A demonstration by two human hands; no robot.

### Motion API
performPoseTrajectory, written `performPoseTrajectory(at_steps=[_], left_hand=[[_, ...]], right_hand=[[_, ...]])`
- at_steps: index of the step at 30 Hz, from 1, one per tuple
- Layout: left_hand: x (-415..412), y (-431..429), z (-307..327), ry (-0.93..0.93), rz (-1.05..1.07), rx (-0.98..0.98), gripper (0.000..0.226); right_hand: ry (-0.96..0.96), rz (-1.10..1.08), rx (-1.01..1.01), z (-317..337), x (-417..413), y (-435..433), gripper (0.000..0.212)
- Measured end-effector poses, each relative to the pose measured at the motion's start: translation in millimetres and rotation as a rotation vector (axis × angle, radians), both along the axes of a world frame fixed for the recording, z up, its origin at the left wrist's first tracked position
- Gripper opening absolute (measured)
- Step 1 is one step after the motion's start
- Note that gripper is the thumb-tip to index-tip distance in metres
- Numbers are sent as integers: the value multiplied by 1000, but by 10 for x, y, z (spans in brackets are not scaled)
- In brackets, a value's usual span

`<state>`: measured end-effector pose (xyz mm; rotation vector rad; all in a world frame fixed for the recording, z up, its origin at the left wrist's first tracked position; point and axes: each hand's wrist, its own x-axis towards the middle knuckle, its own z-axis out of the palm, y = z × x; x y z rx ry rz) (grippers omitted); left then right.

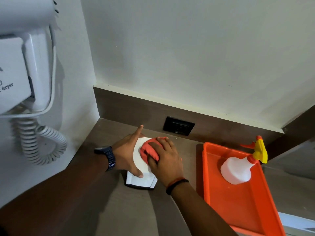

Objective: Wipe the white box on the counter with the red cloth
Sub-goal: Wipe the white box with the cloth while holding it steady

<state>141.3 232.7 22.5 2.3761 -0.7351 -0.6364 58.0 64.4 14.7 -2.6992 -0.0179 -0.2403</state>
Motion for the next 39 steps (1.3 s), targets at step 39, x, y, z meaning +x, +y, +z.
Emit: performPoseTrajectory(at_steps=[39], left_hand=[[-9, -564, 214, -275, -277, 326, 133]], right_hand=[[-220, -911, 1318, -287, -340, -589, 20]])
